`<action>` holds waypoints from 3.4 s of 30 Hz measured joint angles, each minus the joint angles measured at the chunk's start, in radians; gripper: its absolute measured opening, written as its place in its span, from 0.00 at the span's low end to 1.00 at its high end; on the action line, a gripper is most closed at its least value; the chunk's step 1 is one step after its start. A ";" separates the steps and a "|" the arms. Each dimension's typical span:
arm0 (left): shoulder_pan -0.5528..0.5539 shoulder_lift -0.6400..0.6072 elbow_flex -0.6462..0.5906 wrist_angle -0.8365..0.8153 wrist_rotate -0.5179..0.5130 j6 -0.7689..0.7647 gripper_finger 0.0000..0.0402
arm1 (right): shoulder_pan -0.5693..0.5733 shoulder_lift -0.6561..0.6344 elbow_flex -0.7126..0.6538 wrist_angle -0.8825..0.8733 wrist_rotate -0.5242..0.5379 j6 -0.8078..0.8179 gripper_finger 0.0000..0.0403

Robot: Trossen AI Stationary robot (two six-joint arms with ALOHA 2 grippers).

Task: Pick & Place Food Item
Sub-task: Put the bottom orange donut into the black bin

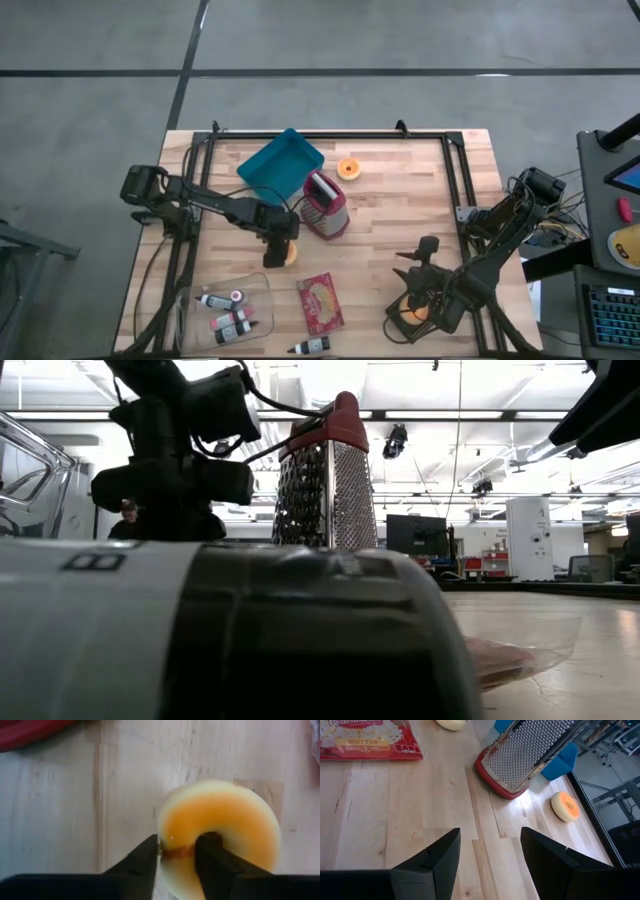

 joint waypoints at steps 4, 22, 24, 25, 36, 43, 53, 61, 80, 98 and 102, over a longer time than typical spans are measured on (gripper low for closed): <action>0.000 -0.001 -0.008 0.003 0.000 0.007 0.12 | 0.000 0.000 0.000 0.000 0.000 0.000 0.51; -0.012 -0.044 -0.011 -0.008 -0.027 0.022 0.00 | 0.000 0.000 0.004 0.003 0.001 0.000 0.51; -0.015 -0.064 -0.011 -0.008 -0.039 0.021 0.00 | 0.000 0.000 0.004 0.003 0.001 0.000 0.51; -0.016 -0.072 -0.011 -0.010 -0.042 0.020 0.00 | 0.000 0.000 0.004 0.002 0.001 0.000 0.51; -0.016 -0.173 -0.011 -0.024 -0.096 0.022 0.00 | 0.000 0.000 0.006 0.004 0.007 0.001 0.51; -0.050 -0.262 -0.010 -0.016 -0.167 0.036 0.00 | 0.000 0.000 -0.001 0.032 0.132 0.014 0.51; -0.155 -0.342 -0.010 0.106 -0.255 0.088 0.00 | 0.000 0.000 -0.022 0.226 0.184 -0.158 0.51; -0.186 -0.345 -0.010 0.129 -0.310 0.111 0.00 | -0.011 -0.001 -0.040 0.766 -0.006 -0.711 0.48; -0.195 -0.344 -0.010 0.285 -0.306 0.197 0.00 | -0.075 -0.720 -0.618 1.337 -0.432 -0.988 0.38; -0.206 -0.053 0.109 0.695 -0.093 0.304 0.00 | -0.074 -1.081 -0.819 1.371 -0.418 -1.072 0.38; -0.206 0.061 0.230 0.688 -0.056 0.348 0.00 | -0.075 -1.078 -0.810 1.359 -0.418 -1.078 0.37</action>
